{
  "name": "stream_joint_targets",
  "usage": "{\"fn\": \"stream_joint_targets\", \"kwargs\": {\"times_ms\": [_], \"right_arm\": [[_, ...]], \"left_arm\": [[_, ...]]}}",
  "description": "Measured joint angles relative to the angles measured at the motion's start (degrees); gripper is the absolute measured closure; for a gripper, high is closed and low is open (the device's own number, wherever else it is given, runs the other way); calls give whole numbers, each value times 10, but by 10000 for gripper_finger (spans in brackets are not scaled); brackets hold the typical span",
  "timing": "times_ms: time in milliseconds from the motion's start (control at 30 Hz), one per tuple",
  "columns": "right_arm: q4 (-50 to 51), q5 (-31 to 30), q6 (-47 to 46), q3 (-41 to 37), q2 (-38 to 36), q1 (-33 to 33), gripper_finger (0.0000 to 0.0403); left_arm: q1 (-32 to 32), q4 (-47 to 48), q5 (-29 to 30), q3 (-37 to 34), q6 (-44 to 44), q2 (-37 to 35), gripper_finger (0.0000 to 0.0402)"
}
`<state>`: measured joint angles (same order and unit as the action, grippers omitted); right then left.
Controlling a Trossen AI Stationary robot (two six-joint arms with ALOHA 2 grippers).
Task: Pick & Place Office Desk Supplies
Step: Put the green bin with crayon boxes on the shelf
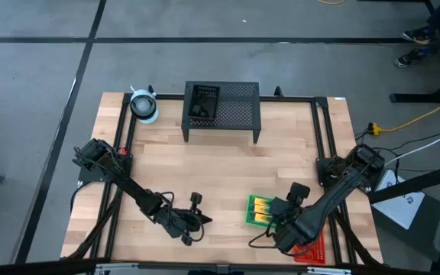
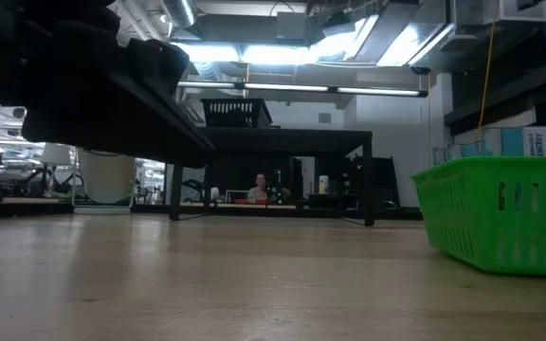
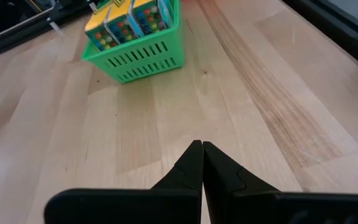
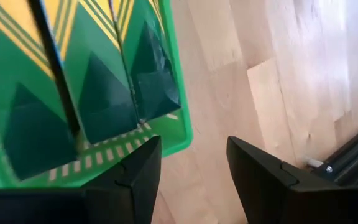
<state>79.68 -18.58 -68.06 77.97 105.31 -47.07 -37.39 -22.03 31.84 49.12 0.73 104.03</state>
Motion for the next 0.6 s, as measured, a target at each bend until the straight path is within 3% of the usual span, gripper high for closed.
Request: {"fn": "stream_joint_targets", "kwargs": {"times_ms": [300,600], "right_arm": [[-26,41,63,0,-22,24,221],[-60,69,119,-42,-23,61,252]], "left_arm": [[0,13,-6,0,2,0,400],[0,13,-15,0,2,0,400]]}}
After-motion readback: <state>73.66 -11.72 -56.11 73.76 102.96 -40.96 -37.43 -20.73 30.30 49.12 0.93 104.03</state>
